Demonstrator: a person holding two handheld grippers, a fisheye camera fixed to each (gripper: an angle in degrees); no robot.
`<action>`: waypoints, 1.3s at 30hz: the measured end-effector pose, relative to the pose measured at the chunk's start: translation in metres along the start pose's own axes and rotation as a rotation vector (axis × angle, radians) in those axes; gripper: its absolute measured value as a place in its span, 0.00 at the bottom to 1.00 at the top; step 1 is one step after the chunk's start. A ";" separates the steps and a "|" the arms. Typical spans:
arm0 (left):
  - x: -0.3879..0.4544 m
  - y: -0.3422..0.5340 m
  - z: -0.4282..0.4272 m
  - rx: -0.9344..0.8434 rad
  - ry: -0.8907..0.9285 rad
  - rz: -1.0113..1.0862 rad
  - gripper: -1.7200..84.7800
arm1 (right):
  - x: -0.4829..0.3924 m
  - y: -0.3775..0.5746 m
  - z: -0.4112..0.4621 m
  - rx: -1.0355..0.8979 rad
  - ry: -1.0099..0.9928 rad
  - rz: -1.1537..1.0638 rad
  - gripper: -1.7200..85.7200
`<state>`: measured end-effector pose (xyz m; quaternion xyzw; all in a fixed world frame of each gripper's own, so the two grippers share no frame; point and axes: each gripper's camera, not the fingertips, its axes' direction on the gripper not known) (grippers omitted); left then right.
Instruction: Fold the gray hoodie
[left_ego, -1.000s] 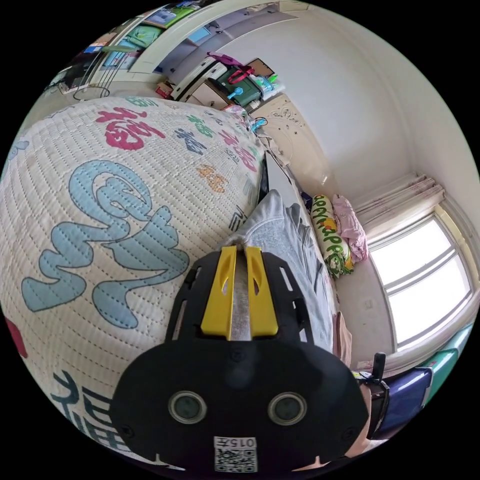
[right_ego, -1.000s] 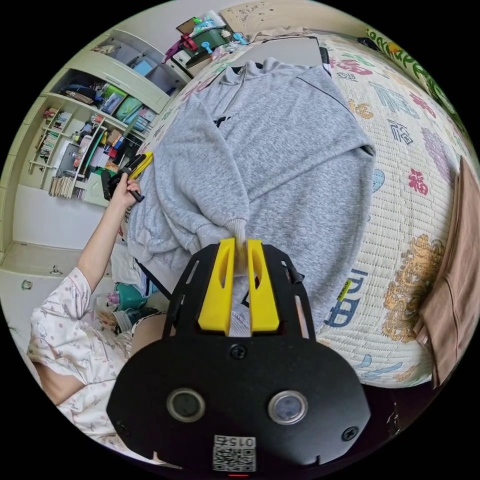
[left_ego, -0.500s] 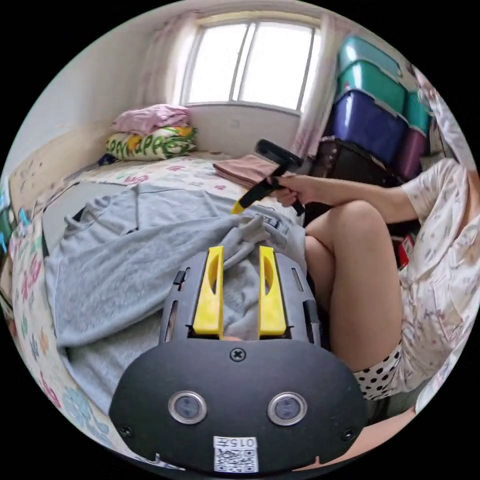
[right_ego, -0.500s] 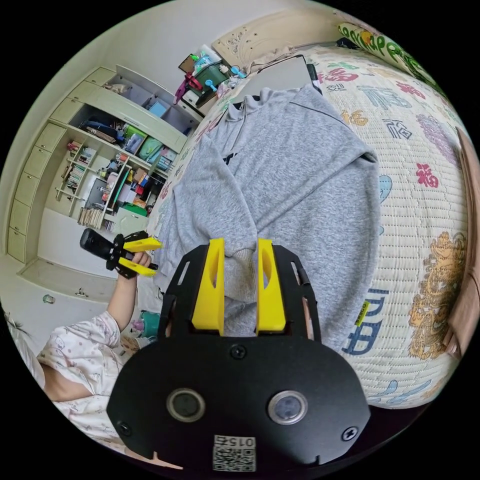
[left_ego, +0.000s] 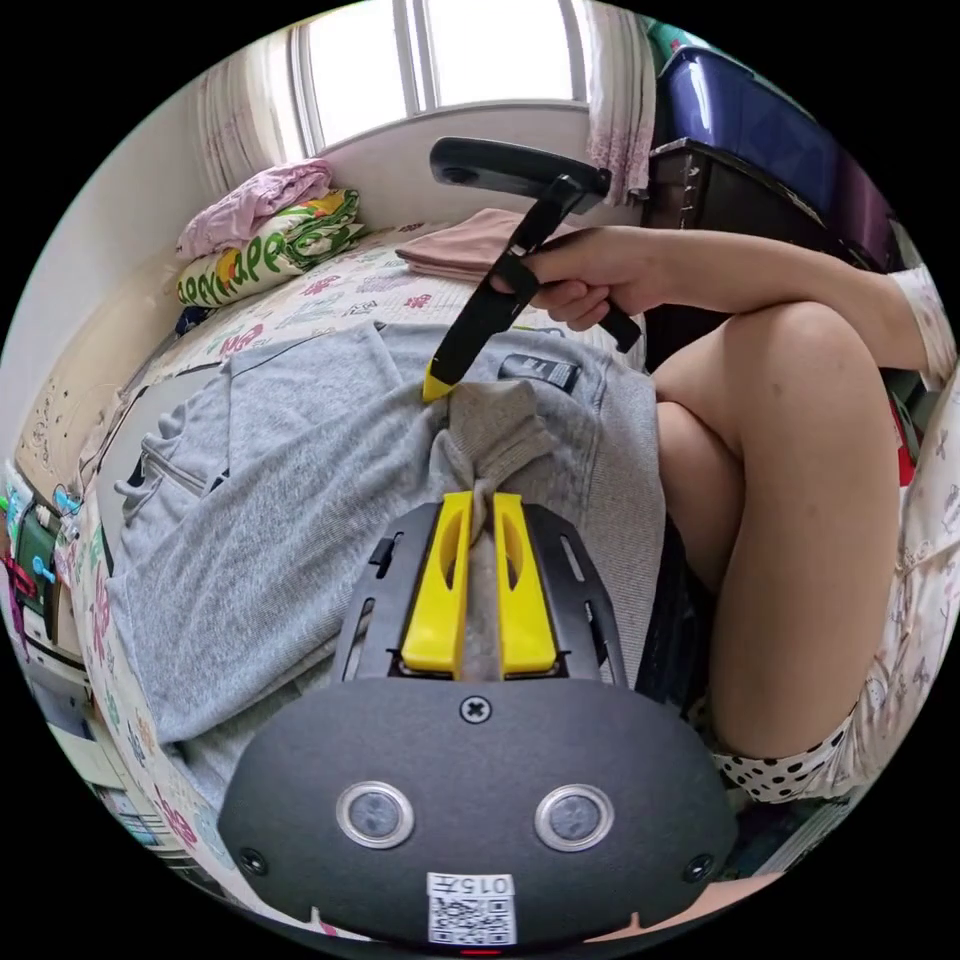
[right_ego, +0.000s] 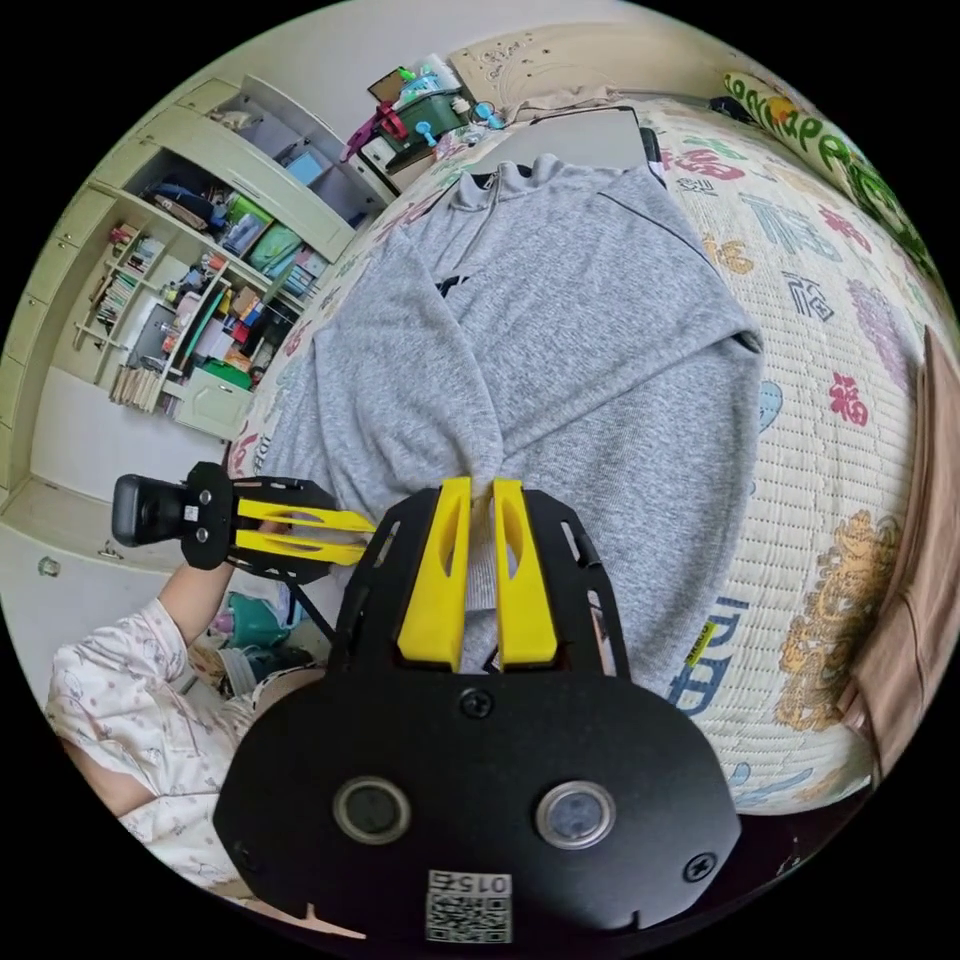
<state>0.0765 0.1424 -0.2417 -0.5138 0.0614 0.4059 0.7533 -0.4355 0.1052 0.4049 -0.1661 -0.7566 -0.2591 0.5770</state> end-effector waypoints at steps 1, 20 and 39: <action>0.004 0.008 0.001 0.006 0.008 0.002 0.05 | -0.005 0.005 0.008 -0.011 0.041 -0.019 0.07; 0.027 0.049 0.062 -0.052 0.007 -0.036 0.03 | 0.006 0.121 0.018 0.099 0.000 0.138 0.08; 0.066 0.007 0.075 -0.050 -0.099 0.016 0.06 | -0.386 0.652 -0.266 1.874 -0.033 -0.178 0.01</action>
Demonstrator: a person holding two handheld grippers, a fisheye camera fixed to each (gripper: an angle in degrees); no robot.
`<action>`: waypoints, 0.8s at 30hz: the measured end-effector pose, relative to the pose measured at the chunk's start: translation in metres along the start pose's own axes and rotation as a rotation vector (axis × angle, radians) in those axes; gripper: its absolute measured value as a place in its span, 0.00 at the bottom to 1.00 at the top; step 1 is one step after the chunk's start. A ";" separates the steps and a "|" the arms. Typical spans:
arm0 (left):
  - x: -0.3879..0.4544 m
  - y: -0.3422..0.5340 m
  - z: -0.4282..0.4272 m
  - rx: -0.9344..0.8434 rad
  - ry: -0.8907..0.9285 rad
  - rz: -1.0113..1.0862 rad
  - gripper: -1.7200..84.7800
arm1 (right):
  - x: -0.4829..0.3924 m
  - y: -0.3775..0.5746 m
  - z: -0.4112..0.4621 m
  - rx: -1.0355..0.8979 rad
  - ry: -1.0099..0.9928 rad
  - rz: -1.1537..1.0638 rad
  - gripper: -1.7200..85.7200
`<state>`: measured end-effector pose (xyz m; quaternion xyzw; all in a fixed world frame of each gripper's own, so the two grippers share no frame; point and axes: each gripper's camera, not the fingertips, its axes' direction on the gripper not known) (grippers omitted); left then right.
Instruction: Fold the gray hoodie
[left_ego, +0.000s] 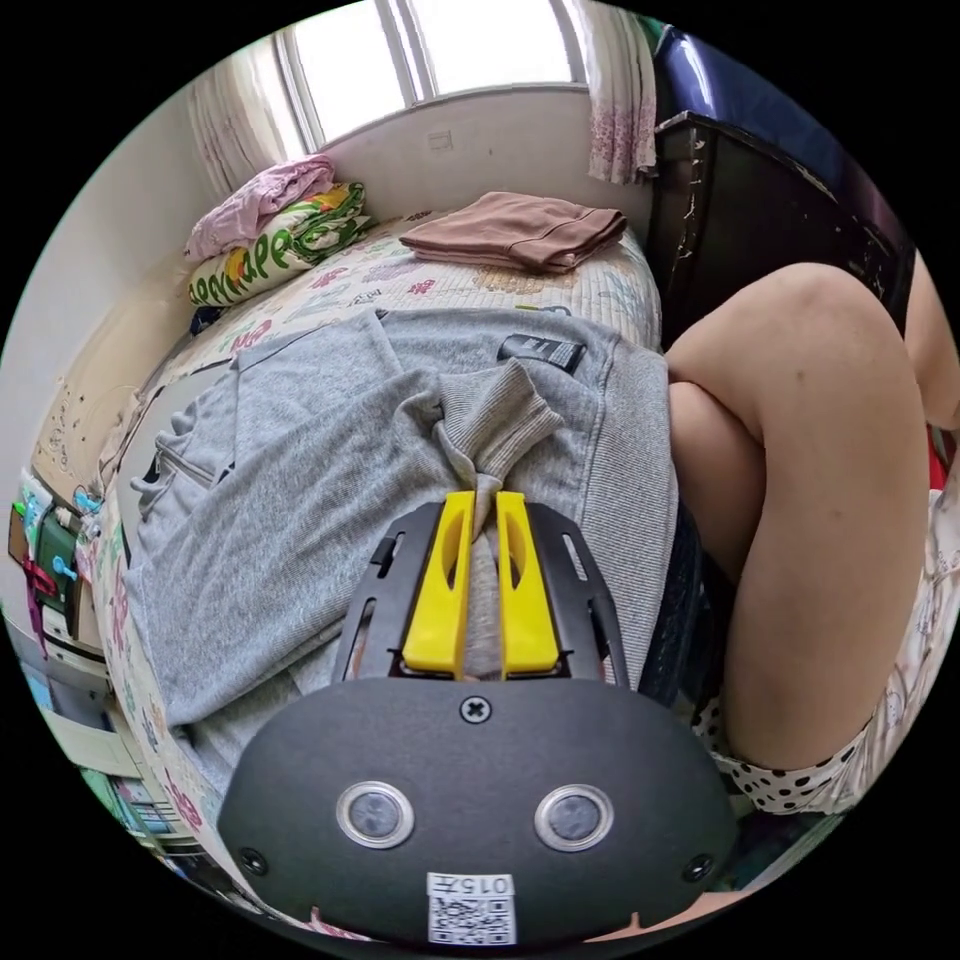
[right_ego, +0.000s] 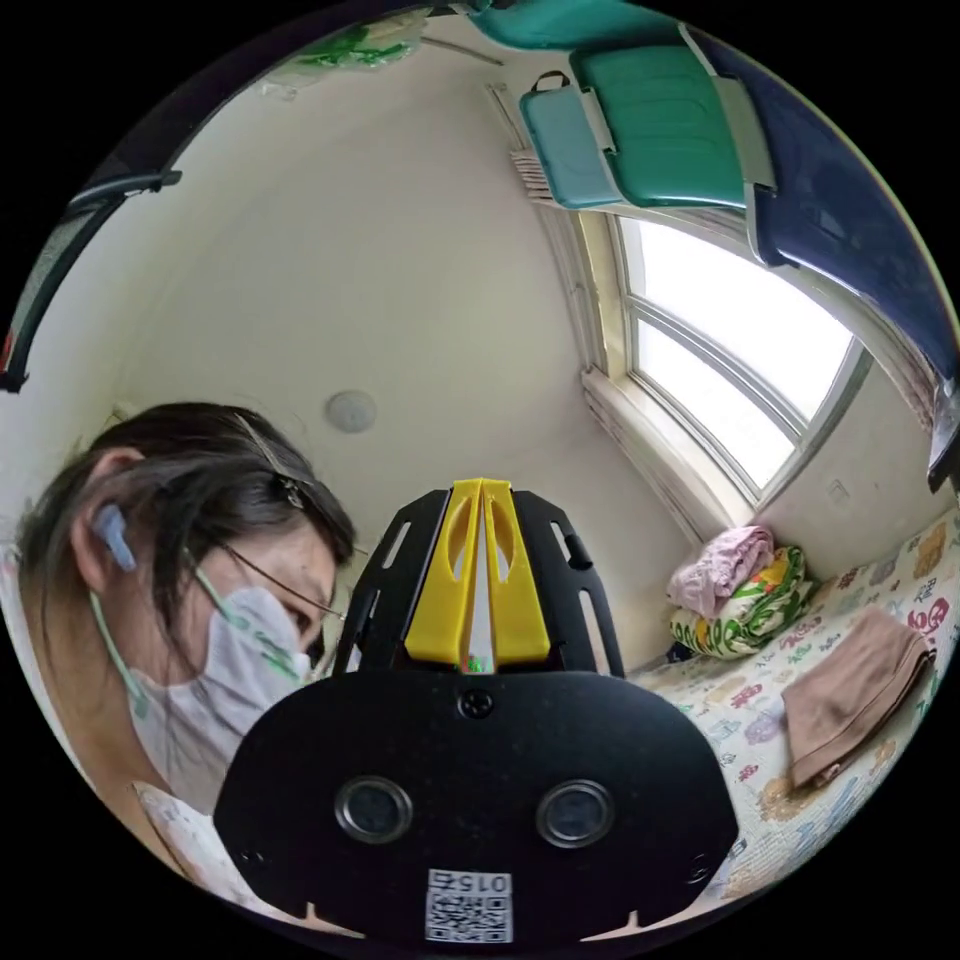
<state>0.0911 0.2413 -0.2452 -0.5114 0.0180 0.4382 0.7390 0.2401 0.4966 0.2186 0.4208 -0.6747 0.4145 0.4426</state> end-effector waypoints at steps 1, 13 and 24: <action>0.004 -0.006 -0.001 0.000 -0.018 0.009 0.06 | -0.013 -0.007 -0.012 0.006 -0.043 0.009 0.01; -0.018 -0.091 -0.020 0.001 0.089 -0.066 0.06 | -0.086 -0.006 -0.037 -0.010 -0.212 0.025 0.01; -0.215 -0.108 -0.129 0.376 0.177 -0.561 0.11 | 0.039 0.130 0.171 -0.521 -0.154 0.004 0.02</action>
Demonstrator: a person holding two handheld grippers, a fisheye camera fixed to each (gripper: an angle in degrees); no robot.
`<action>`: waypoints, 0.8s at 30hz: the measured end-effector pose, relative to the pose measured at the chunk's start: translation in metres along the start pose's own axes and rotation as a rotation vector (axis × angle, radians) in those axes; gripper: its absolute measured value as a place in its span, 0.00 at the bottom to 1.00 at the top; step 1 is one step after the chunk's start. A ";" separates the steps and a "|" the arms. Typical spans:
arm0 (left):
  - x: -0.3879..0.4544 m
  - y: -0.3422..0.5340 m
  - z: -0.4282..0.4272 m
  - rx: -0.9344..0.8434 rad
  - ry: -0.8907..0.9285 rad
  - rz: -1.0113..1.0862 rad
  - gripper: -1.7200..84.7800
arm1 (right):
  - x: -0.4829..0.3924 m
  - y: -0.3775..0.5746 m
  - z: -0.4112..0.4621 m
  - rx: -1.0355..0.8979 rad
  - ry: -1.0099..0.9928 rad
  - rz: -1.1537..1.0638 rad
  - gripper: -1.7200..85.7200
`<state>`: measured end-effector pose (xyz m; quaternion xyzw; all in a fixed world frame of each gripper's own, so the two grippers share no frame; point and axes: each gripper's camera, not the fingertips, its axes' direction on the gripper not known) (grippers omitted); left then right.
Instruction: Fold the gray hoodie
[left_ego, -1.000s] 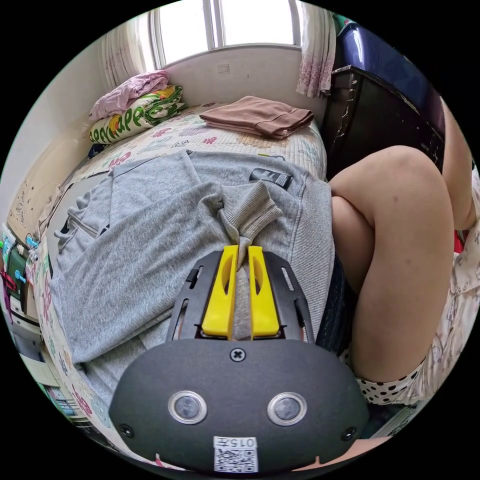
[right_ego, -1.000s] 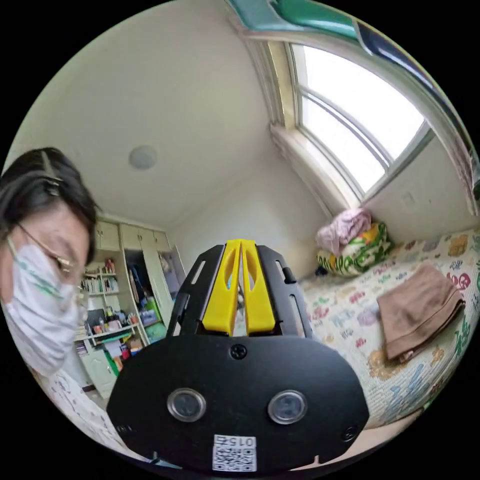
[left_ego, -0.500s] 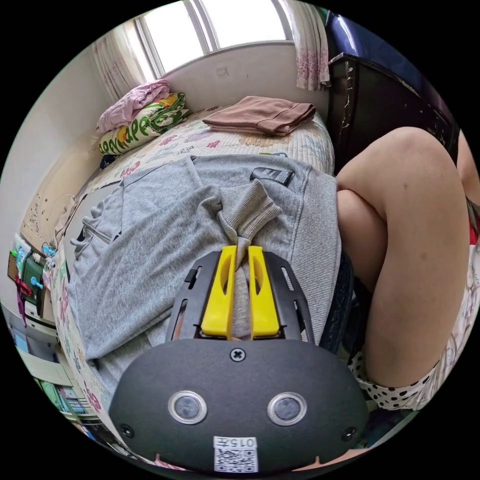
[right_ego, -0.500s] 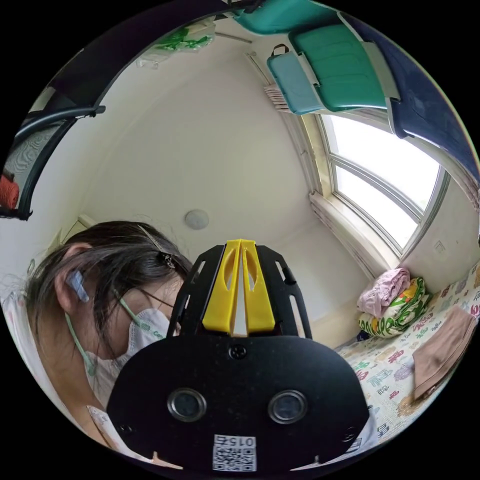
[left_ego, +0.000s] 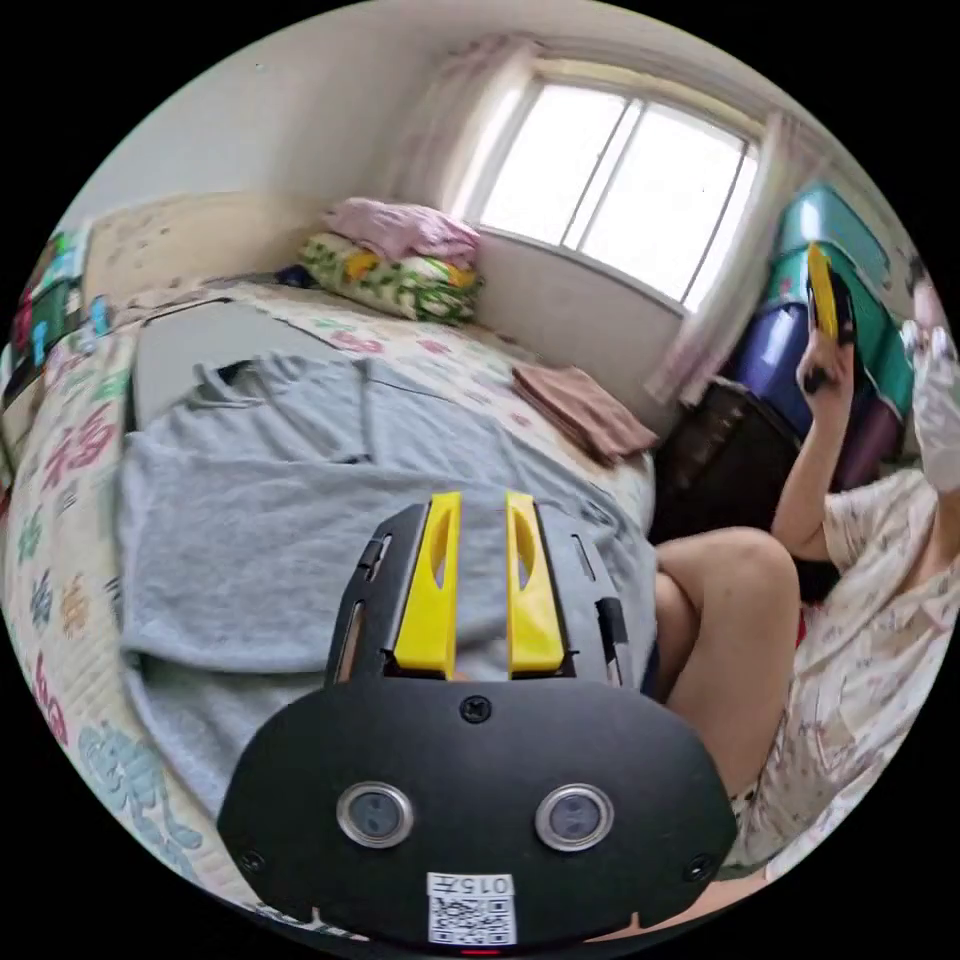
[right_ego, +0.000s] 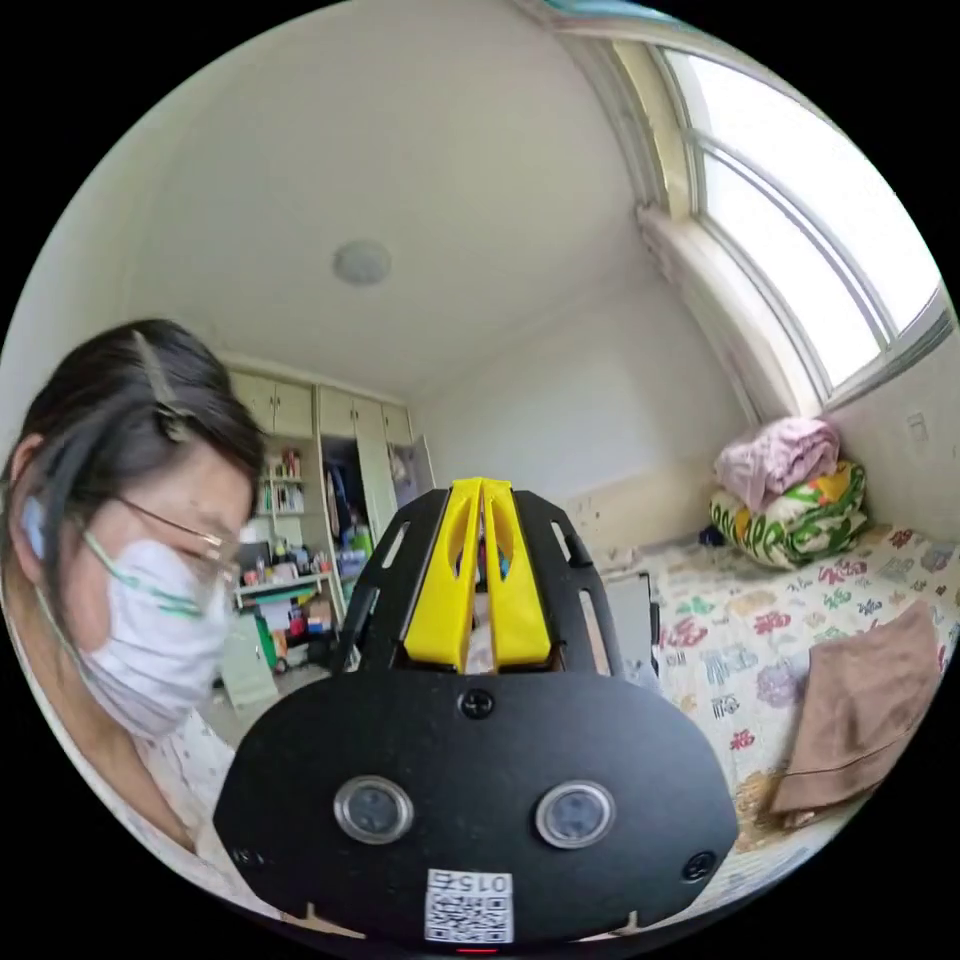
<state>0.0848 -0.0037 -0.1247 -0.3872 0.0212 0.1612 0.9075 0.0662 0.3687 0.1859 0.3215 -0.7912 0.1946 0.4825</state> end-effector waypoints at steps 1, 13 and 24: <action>-0.029 -0.021 -0.008 0.027 -0.107 -0.091 0.12 | 0.044 0.012 0.052 -0.109 -0.014 0.007 0.03; -0.195 -0.191 0.062 0.019 -0.449 -0.559 0.18 | 0.368 0.213 0.536 -0.938 0.217 0.103 0.15; -0.166 -0.227 0.097 -0.003 -0.424 -0.562 0.04 | 0.481 0.222 0.700 -1.060 0.423 0.221 0.14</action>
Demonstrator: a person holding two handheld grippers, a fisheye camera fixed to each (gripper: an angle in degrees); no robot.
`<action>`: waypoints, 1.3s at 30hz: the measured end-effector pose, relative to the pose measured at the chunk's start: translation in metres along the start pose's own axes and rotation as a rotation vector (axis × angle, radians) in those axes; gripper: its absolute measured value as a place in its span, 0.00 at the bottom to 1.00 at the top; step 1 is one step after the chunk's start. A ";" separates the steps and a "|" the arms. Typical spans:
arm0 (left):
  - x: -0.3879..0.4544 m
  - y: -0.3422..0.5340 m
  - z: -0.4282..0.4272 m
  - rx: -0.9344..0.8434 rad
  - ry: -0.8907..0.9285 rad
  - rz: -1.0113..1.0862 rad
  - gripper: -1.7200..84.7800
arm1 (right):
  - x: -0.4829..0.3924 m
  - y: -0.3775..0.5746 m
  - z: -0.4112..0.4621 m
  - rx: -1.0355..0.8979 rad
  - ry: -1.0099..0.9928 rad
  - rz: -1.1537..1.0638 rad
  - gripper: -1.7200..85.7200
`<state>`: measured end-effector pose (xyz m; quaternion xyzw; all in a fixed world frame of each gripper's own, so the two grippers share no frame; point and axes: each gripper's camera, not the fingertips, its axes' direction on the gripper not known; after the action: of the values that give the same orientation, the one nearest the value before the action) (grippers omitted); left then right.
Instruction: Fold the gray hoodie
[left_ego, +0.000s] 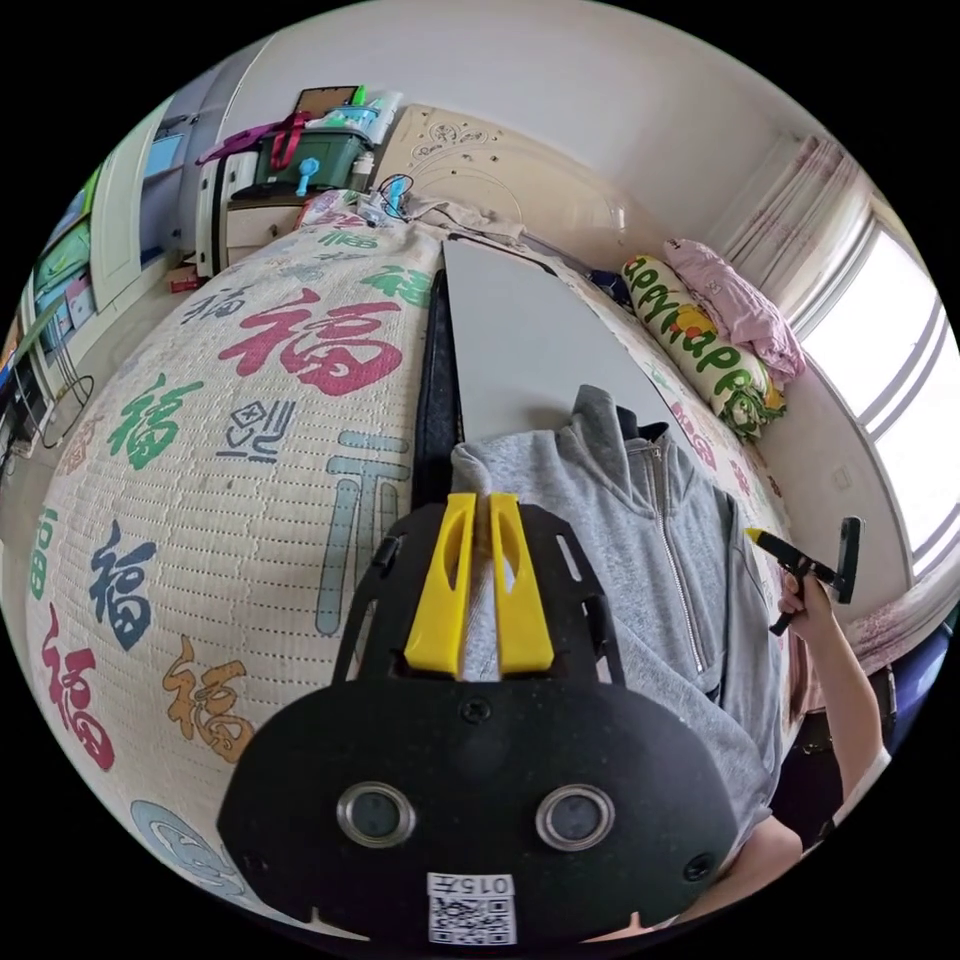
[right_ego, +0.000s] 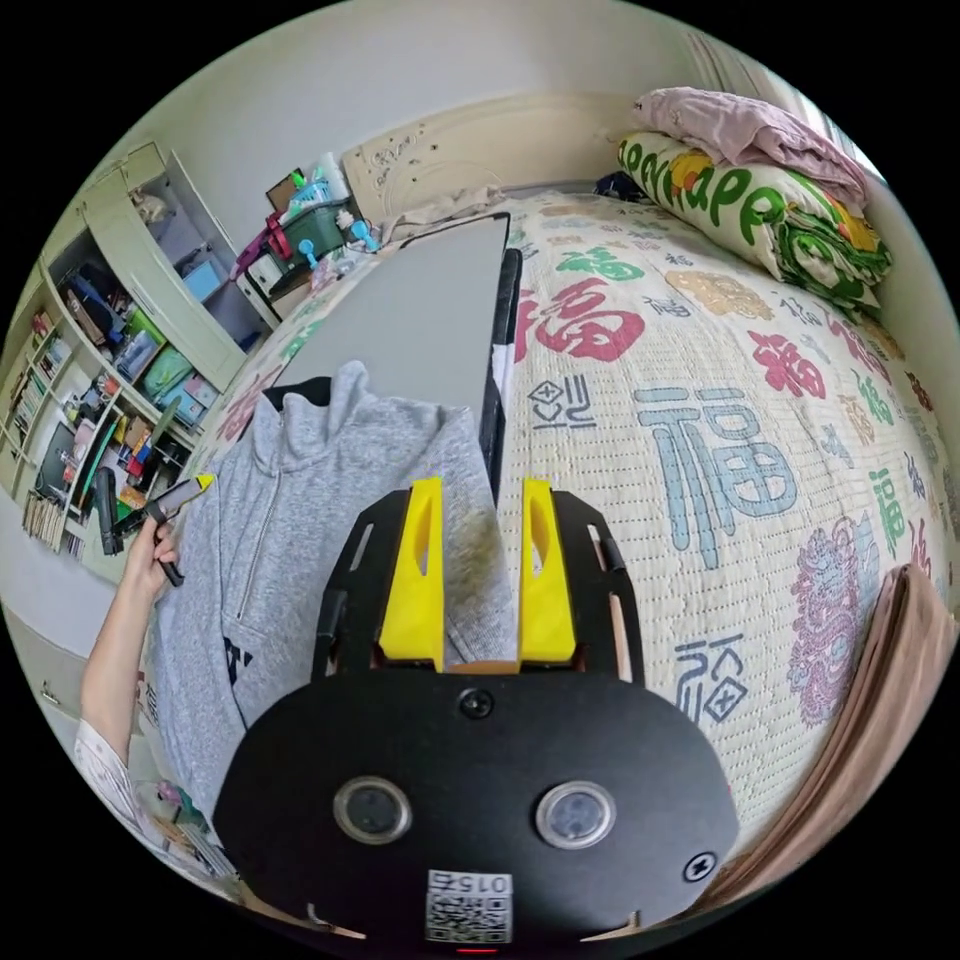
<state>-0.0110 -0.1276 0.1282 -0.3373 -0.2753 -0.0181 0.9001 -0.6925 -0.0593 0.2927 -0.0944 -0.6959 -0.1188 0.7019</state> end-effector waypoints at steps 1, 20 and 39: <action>0.006 0.003 -0.008 0.014 0.010 0.010 0.04 | -0.003 -0.012 0.009 -0.066 0.016 0.007 0.12; 0.052 0.378 -0.317 0.252 0.308 0.215 0.02 | -0.003 0.186 -0.341 0.147 -0.177 -0.271 0.02; 0.071 0.457 -0.398 0.162 0.239 0.059 0.08 | 0.069 0.154 -0.482 0.010 -0.017 -0.041 0.02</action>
<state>0.3418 -0.0102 -0.3557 -0.2669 -0.1564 -0.0093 0.9509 -0.1862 -0.0580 0.3599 -0.0775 -0.7044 -0.1289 0.6937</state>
